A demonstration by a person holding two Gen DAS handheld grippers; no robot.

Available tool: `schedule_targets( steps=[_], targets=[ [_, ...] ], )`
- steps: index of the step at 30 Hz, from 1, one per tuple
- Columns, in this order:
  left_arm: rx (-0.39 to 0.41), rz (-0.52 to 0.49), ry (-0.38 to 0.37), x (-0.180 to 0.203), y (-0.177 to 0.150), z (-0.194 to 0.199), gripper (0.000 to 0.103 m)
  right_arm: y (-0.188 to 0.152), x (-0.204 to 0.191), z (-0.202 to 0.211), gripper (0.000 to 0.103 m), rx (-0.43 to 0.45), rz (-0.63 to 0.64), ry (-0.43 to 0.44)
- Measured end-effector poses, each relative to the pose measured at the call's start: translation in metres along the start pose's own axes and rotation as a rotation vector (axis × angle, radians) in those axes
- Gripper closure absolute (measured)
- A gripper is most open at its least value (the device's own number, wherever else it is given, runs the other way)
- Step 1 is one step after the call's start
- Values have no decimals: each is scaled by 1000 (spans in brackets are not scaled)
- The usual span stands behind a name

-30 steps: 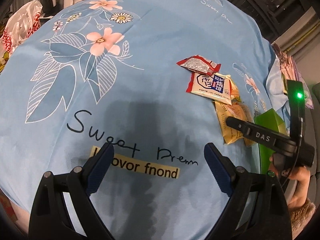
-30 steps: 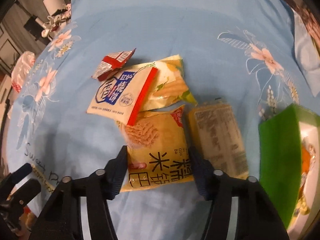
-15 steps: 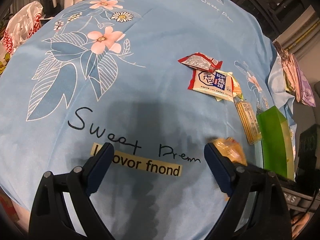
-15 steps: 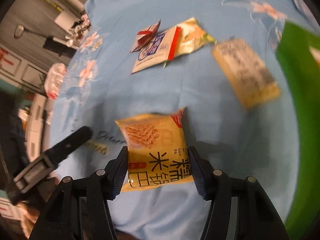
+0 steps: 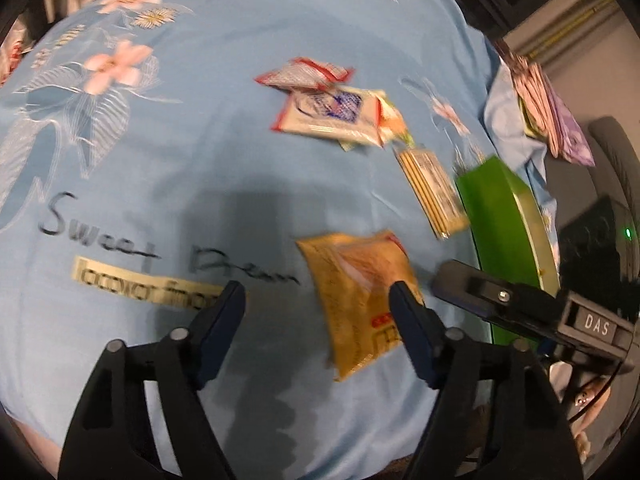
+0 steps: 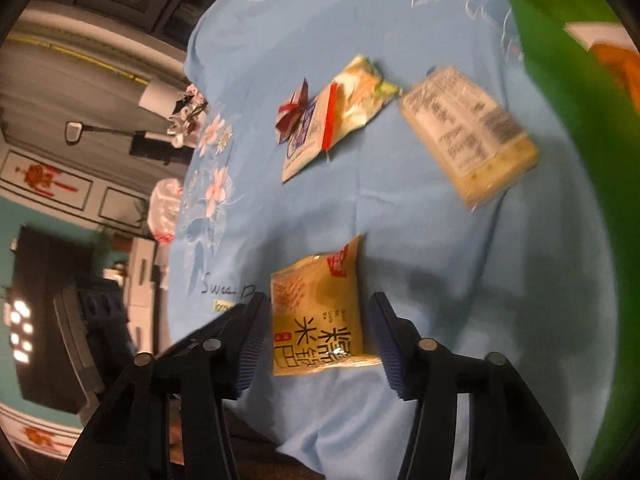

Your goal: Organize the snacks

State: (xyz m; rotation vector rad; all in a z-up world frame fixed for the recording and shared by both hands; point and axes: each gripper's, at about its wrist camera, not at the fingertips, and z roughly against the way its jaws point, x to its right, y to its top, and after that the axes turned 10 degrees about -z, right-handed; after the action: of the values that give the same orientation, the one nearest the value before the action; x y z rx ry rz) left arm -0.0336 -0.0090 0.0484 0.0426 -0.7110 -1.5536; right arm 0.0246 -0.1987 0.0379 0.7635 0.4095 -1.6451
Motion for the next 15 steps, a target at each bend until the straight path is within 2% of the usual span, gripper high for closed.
schedule_targets(
  steps=[5,8,11,15],
  targets=[
    [-33,-26,-27,12,-4,-13,36,-1,1,-15,56,-36,-4,17],
    [-32,-32,-35,15,-4,-15,42,-1,4,-20,57,-49,-10,20],
    [-37,-38,-69,19,-5,-17,53,-2,7,-22,58,-60,-18,30],
    [-28,-63,-49,25,-6,-17,55,-3,9,-21,58,-58,-12,26]
  ],
)
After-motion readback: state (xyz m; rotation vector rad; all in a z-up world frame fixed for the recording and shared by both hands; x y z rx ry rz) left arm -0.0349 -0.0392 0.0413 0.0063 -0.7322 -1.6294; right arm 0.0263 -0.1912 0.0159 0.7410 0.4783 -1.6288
